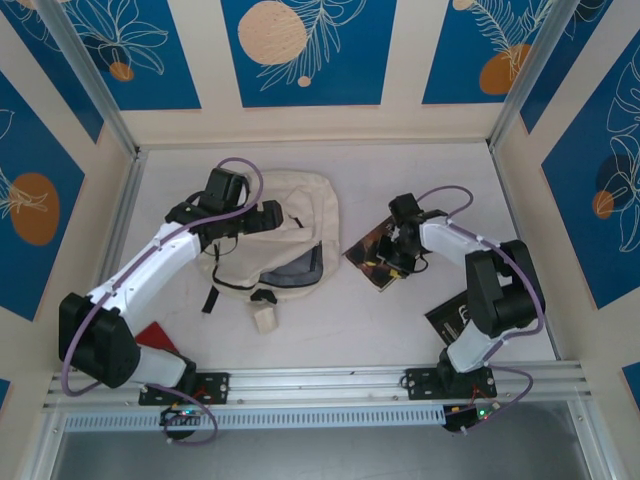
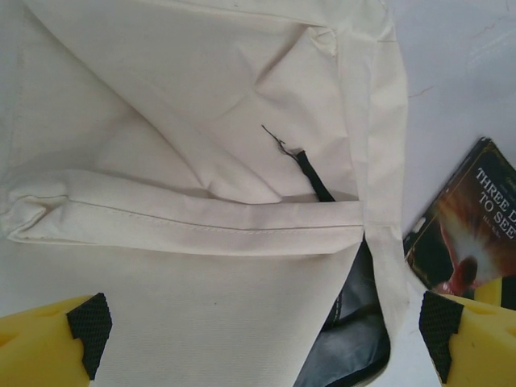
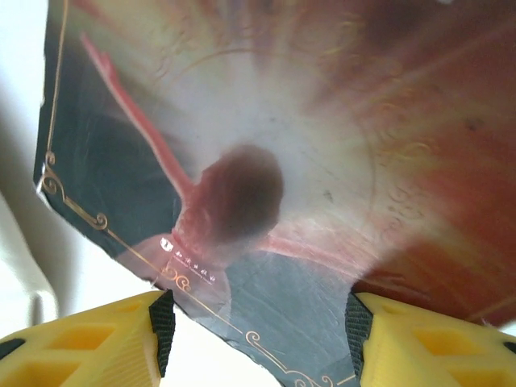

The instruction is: Pack books, pencil case, and school supplies into a backpack

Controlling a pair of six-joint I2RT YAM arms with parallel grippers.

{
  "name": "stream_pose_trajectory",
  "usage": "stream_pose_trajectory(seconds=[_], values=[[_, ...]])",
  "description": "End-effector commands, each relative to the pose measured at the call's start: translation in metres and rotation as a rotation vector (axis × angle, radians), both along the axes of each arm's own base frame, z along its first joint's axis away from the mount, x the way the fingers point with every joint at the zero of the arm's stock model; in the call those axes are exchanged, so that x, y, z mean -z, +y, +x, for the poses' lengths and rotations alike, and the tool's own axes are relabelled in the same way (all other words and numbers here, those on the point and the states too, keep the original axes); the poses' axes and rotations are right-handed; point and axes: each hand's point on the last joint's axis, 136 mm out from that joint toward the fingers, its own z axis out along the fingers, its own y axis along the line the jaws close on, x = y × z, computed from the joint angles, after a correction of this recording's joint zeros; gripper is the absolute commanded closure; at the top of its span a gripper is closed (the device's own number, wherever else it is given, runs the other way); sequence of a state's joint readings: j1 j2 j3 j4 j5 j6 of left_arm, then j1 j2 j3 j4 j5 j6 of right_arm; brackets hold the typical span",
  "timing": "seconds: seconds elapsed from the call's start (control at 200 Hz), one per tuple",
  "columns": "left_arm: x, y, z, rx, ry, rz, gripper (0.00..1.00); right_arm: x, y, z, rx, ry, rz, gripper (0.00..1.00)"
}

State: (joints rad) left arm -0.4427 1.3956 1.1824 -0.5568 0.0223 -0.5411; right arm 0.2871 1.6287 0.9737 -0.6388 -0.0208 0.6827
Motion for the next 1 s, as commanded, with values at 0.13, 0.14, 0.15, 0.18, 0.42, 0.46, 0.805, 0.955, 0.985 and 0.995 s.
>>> stream_pose_trajectory(seconds=[0.13, 0.14, 0.15, 0.18, 0.42, 0.46, 0.805, 0.955, 0.985, 0.995], values=[[0.002, -0.030, 0.000, 0.066, 0.014, -0.061, 0.01, -0.032, -0.034, 0.013, 0.079, -0.085, -0.102, 0.39], [0.002, -0.032, 0.000, 0.069, 0.014, -0.062, 0.01, -0.032, -0.036, 0.015, 0.088, -0.088, -0.105, 0.39], [0.002, -0.033, -0.001, 0.072, 0.015, -0.062, 0.01, -0.033, -0.037, 0.016, 0.098, -0.091, -0.108, 0.39], [0.003, -0.036, -0.001, 0.078, 0.018, -0.063, 0.01, -0.035, -0.043, 0.021, 0.128, -0.099, -0.114, 0.39], [0.010, -0.061, -0.006, 0.153, 0.052, -0.071, 0.04, -0.030, -0.070, 0.053, 0.308, -0.144, -0.095, 0.39], [0.011, -0.063, -0.006, 0.164, 0.056, -0.066, 0.04, -0.027, -0.074, 0.057, 0.321, -0.141, -0.100, 0.39], [0.011, -0.080, -0.001, 0.205, 0.061, -0.061, 0.07, -0.029, -0.031, 0.073, 0.176, -0.166, -0.061, 0.46], [0.013, -0.089, 0.003, 0.203, 0.072, -0.072, 0.08, -0.012, 0.010, 0.068, 0.109, -0.113, -0.004, 0.47], [0.013, -0.091, 0.004, 0.204, 0.072, -0.074, 0.08, -0.008, 0.015, 0.066, 0.099, -0.098, -0.003, 0.49], [0.012, -0.092, 0.004, 0.207, 0.071, -0.074, 0.08, -0.006, 0.017, 0.065, 0.097, -0.093, -0.003, 0.49]])
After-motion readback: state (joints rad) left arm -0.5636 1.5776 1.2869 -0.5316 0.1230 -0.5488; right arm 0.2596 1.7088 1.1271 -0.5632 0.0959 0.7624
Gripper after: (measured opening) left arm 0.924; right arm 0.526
